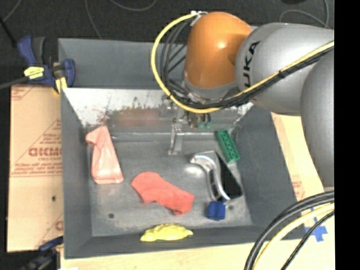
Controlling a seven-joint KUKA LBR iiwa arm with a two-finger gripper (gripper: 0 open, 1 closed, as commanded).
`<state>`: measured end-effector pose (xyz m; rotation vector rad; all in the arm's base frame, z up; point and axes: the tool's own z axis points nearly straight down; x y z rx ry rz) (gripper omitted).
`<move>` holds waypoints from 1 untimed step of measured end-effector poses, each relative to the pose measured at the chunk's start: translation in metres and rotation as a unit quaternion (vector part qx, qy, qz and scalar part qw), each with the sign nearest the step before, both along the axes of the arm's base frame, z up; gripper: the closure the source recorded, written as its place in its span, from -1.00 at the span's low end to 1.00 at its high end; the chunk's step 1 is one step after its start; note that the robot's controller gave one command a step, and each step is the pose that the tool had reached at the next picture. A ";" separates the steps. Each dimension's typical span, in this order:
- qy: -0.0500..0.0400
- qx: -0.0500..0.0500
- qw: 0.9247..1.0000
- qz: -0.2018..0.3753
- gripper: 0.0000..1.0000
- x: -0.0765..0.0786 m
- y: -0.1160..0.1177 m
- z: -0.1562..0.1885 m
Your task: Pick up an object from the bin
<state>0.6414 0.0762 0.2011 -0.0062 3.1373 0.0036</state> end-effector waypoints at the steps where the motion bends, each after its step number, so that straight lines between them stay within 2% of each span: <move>1: -0.002 0.001 0.995 -0.100 -1.00 -0.040 -0.004 -0.040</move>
Offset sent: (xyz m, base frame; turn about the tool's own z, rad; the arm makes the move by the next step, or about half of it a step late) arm -0.0736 -0.0111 -0.0411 0.1738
